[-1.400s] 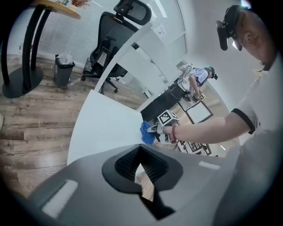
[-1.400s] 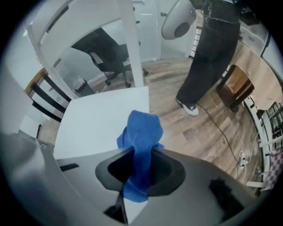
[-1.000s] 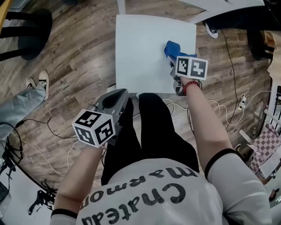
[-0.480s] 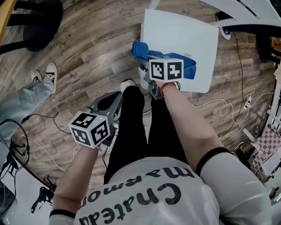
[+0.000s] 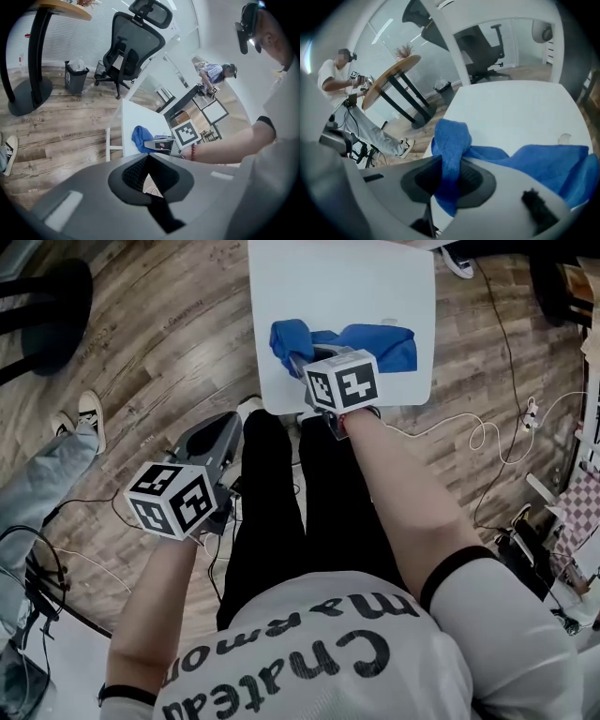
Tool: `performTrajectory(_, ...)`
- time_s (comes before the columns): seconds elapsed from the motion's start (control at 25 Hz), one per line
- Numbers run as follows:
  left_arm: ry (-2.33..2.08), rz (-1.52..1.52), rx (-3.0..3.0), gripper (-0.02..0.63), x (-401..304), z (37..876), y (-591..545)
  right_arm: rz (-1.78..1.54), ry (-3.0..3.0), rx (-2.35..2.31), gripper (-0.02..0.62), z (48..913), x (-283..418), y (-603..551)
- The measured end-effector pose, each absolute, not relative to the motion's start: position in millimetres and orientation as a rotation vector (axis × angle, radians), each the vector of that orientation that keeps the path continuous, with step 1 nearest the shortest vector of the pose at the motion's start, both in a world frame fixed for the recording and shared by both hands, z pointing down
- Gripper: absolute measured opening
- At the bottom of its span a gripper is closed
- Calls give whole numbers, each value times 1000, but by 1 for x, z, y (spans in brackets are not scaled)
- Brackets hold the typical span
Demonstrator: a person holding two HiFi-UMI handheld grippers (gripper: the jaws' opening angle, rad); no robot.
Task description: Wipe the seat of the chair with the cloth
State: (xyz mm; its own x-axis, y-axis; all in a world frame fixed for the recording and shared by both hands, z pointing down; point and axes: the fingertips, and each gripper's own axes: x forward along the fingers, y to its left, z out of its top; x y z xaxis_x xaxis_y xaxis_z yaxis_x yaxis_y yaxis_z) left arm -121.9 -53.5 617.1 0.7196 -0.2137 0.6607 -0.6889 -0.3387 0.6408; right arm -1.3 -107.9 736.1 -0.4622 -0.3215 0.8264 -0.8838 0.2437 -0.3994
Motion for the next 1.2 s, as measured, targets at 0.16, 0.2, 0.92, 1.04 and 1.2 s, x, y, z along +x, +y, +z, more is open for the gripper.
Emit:
performTrajectory(0.16,-672,588,1888,8,-78,625,-43,1245,-1842,1178,84,737,58,-101)
performTrajectory(0.2,-657,596,1890,8,-63,627,-37,1258,-1826,1197,83,738,77,-96)
performTrajectory(0.92,-468,579,1965,8,93,608,43,1284,-1582,1597,83,732,327,-38)
performTrajectory(1.04,-471,548,1956,8,96,605,58,1259,-1740,1674,83,700,329,-38)
performTrajectory(1.2,-467,579,1951,8,69,608,87,1205,-1987,1528,83,666,260,-36)
